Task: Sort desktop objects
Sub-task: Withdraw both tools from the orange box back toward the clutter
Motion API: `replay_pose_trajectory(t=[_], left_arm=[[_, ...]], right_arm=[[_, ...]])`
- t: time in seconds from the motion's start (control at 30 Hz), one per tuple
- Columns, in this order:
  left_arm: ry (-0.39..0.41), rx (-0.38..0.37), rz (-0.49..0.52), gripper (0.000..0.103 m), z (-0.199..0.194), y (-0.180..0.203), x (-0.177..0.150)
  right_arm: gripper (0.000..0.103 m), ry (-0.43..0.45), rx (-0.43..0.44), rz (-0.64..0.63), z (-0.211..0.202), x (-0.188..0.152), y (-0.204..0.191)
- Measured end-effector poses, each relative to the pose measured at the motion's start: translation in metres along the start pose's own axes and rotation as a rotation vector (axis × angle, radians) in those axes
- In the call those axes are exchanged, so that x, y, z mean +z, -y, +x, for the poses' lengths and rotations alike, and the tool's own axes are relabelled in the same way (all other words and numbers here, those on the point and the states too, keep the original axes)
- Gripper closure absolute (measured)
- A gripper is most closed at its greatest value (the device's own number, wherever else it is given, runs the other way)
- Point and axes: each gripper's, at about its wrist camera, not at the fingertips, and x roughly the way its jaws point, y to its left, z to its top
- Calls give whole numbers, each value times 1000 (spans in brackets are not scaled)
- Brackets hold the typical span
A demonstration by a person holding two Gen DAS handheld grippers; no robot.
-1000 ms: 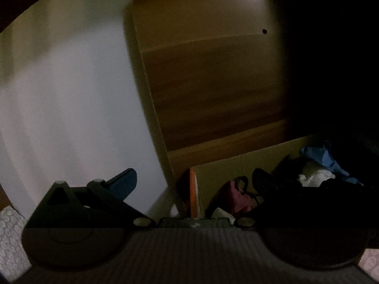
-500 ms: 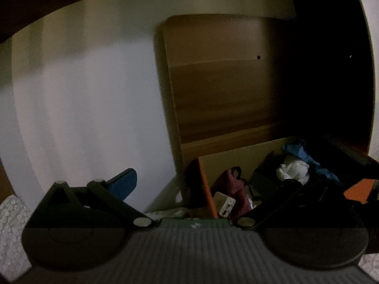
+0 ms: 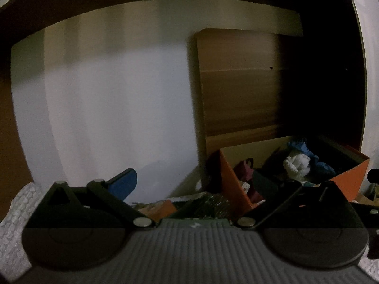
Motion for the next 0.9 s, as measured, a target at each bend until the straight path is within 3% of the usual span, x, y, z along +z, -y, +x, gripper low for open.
replay_pose_trajectory(t=[0.43,0.9], left_arm=[[-45,20,-47,0,-31,-20,-24],[-172,130,-91,0,-44,-82,-86]], right_arm=[[0,13,114,-77,-20,-6,-51],[0,-53,168,-153,-19,-39,-94]])
